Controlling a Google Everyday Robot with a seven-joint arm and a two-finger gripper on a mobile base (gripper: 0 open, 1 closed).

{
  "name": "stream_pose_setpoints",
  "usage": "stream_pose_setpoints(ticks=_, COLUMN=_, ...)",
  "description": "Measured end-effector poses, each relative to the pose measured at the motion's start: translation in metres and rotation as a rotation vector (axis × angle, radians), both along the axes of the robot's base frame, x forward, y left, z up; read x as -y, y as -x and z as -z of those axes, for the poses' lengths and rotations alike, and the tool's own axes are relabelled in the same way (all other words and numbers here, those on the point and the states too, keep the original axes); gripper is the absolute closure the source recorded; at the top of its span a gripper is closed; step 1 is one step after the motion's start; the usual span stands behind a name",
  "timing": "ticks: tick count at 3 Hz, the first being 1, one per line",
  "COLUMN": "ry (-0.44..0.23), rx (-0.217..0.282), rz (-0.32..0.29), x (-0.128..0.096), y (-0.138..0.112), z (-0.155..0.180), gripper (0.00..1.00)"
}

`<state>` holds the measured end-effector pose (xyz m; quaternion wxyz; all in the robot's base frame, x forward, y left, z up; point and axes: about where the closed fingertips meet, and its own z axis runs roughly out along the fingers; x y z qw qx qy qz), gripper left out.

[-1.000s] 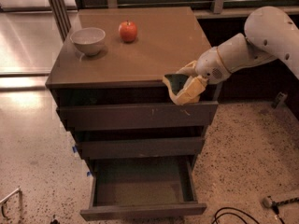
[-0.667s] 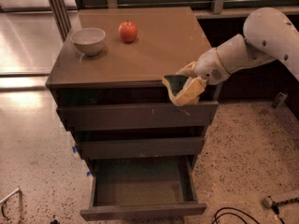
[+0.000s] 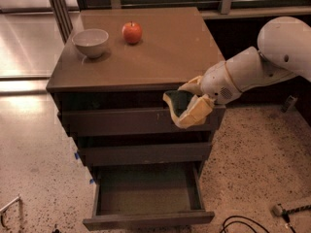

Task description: Place sponge into bottom drawer

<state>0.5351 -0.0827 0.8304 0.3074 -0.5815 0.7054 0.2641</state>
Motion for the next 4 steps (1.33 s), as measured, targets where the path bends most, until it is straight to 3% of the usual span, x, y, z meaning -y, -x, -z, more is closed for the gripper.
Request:
stream_pose_setpoints(ticks=1, ry=-0.025, rx=-0.017, rz=-0.033, x=-0.014, y=0.036, z=0.041, gripper=1.00)
stream_pose_setpoints(ticks=2, ry=-0.031, rx=-0.083, rz=-0.055, x=-0.014, y=0.037, z=0.122, gripper=1.00)
stream_pose_setpoints(ticks=3, ry=-0.031, rx=-0.080, rz=-0.056, x=-0.015, y=0.037, z=0.124, gripper=1.00)
stream_pose_setpoints(ticks=4, ry=-0.024, rx=-0.044, rz=-0.062, x=-0.019, y=0.033, z=0.151, gripper=1.00)
